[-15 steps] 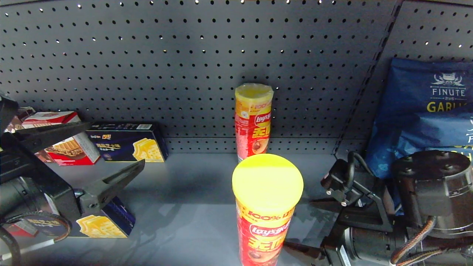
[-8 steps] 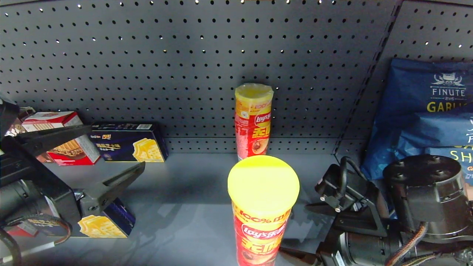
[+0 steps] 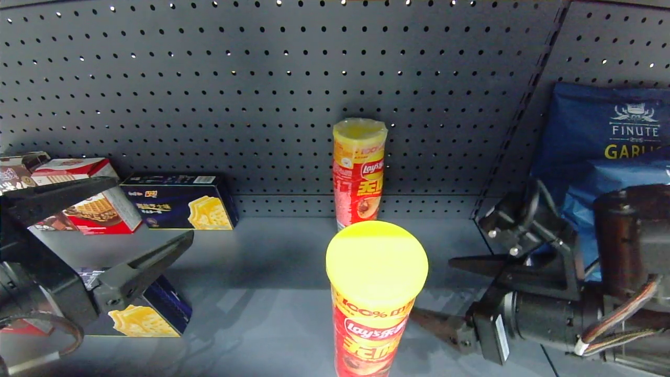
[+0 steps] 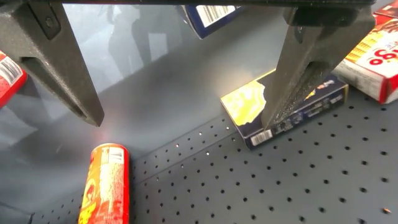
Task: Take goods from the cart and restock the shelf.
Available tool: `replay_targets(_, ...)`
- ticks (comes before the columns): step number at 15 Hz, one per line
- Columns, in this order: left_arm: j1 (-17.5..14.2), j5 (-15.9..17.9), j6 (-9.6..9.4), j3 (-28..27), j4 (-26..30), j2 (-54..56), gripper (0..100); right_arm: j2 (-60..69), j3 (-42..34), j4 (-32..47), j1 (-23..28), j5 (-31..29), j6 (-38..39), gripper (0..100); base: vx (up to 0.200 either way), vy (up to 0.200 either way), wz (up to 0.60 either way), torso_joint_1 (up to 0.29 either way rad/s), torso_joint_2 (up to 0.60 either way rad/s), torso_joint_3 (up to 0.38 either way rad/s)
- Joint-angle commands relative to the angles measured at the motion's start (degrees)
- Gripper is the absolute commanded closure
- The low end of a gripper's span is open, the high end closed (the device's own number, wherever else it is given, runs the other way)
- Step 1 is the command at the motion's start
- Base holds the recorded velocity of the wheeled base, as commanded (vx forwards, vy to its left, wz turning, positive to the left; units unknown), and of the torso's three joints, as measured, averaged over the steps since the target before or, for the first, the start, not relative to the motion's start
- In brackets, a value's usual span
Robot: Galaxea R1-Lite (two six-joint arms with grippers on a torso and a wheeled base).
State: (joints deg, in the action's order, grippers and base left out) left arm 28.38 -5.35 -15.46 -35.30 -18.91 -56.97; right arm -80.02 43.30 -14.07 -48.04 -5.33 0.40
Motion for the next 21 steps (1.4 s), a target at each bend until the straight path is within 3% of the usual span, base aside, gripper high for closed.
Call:
replay_targets(1, 0.0, -0.1, -0.01, 0.2, 0.5, 3.7, 0, 5.8, 4.1, -0.1, 1.9, -3.2, 2.1, 0, 0.0, 0.0, 0.0, 0.0, 0.0, 0.0)
replay_targets(4, -0.1, -0.4, -0.01, 1.5, 0.5, 7.1, 0, 14.1, 3.1, 0.1, 5.1, -6.5, 2.7, 0, 0.0, 0.0, 0.0, 0.0, 0.0, 0.0)
replay_targets(10, -0.9, -0.4, -0.01, 4.3, 0.5, 9.9, 0, 34.8, -11.7, 2.6, 25.3, -6.6, 4.7, 0, 0.0, 0.0, 0.0, 0.0, 0.0, 0.0)
replay_targets(13, -1.3, -0.4, -0.01, 4.3, 0.5, 9.7, 0, 43.0, -13.9, 9.3, 45.3, -7.2, 5.0, 0, 0.0, 0.0, 0.0, 0.0, 0.0, 0.0)
replay_targets(15, -1.3, -0.4, -0.1, 4.4, 0.5, 9.6, 0, 48.0, -17.5, 10.5, 53.5, -7.0, 5.0, 0, 0.0, 0.0, 0.0, 0.0, 0.0, 0.0)
replay_targets(16, -1.4, -0.5, -0.1, 4.5, 0.5, 9.6, 0, 54.2, -23.6, 10.3, 61.3, -6.1, 5.0, 0, 0.0, 0.0, 0.0, 0.0, 0.0, 0.0)
replay_targets(17, -1.4, -0.8, -0.1, 4.5, 0.5, 9.7, 0, 58.7, -27.5, 9.9, 65.1, -4.2, 5.0, 0, 0.0, 0.0, 0.0, 0.0, 0.0, 0.0)
replay_targets(19, -1.3, -0.8, -0.19, 4.8, 0.5, 9.7, 0, 70.7, -35.5, 10.6, 67.3, 2.4, 4.6, 0, 0.0, 0.0, 0.0, 0.0, 0.0, 0.0)
replay_targets(21, -1.4, -0.8, -0.19, 5.5, 0.5, 9.9, 0, 80.0, -42.9, 12.7, 67.2, 3.0, 3.6, 0, 0.0, 0.0, 0.0, 0.0, 0.0, 0.0)
